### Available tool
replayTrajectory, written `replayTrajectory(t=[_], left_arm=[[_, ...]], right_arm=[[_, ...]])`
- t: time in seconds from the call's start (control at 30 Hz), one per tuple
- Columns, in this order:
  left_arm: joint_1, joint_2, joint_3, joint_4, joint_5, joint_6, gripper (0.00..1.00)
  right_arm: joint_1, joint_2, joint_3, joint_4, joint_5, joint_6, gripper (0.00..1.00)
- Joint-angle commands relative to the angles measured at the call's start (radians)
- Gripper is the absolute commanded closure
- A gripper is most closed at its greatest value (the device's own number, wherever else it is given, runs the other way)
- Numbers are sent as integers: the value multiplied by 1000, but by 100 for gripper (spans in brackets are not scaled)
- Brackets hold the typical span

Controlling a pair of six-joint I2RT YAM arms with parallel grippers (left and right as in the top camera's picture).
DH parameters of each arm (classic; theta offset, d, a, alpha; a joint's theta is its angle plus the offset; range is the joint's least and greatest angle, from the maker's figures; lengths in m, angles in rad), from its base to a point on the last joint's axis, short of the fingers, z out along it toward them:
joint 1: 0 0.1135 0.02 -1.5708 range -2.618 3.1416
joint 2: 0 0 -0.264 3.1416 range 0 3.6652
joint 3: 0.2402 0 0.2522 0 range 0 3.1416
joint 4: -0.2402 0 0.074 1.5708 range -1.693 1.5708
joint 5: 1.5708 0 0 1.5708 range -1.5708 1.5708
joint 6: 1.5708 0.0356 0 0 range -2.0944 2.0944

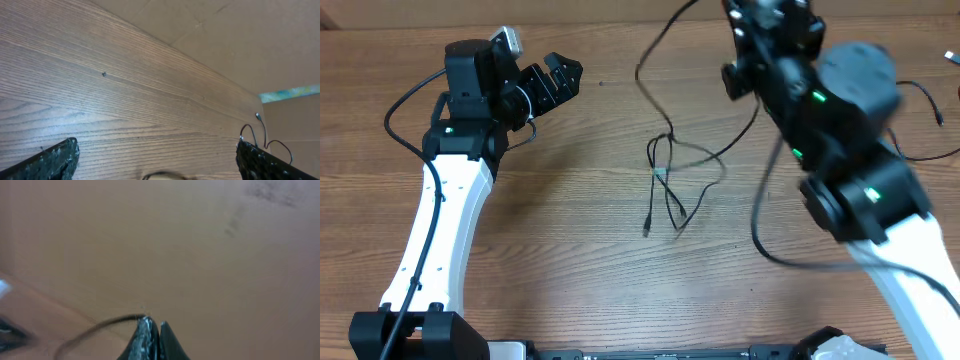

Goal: Untangle cables
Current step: 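Raise the right gripper further up and away with the cable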

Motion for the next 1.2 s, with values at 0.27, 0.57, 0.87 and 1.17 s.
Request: replayTrajectory(t=[0.27, 0.57, 0.87, 1.17], left_arm=[[0, -2, 5, 3, -6, 23, 0], [0, -2, 5, 3, -6, 23, 0], [0, -2, 5, 3, -6, 23, 0], [0, -2, 5, 3, -6, 23, 0]], right_arm=[[-3, 24, 7, 565, 603, -557, 96], [39, 5, 7, 640, 575, -602, 96], [53, 5, 7, 291, 310, -298, 96], [134, -3, 7, 243, -199, -31, 96]])
